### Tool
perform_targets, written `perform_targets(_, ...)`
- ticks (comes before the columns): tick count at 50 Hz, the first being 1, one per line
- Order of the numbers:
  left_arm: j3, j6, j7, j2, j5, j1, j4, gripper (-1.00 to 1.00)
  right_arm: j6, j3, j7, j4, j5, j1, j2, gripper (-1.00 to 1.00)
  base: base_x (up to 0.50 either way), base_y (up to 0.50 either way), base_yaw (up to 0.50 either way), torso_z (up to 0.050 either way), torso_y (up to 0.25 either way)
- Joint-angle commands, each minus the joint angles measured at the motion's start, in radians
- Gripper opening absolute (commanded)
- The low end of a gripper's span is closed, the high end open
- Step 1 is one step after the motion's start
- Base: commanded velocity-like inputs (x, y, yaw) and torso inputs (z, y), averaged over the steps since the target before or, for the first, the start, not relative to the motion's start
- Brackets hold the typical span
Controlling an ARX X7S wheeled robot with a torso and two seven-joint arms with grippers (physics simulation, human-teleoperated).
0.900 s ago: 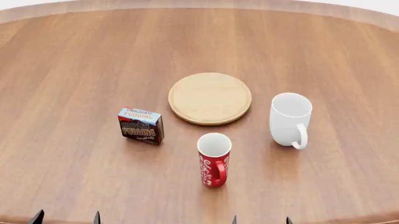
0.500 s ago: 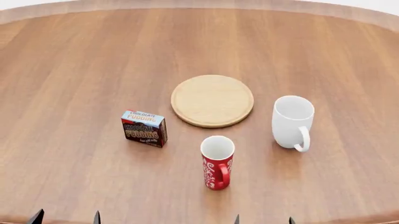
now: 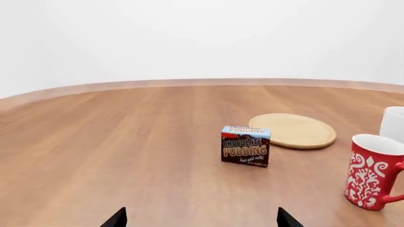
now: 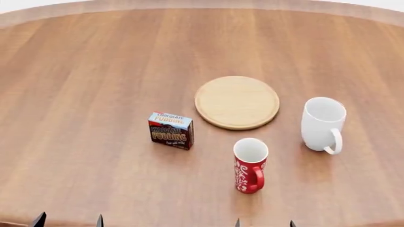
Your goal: Put the chocolate pudding to the left of the plate.
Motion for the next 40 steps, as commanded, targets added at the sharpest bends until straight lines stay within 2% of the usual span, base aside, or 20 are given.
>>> perform_targets(1,0.02,0.009,-0.014,-0.013,-0.011,-0.001,-0.005,1.0,0.003,-0.018,0.019,0.001,0.01,0.002,0.014,1.0,0.0,0.2,0.0,0.0,0.0)
perform_targets(13,0.035,0.007,-0.027,-0.027,-0.026,0.0,0.003,1.0,0.002,-0.032,0.026,-0.013,0.035,-0.002,0.028,1.0,0.0,0.44,0.0,0.0,0.0)
perform_targets(40,0.065,0.004,-0.055,-0.051,-0.042,0.004,0.018,1.0,-0.009,-0.067,0.057,-0.015,0.045,-0.002,0.052,1.0,0.0,0.19,0.0,0.0,0.0)
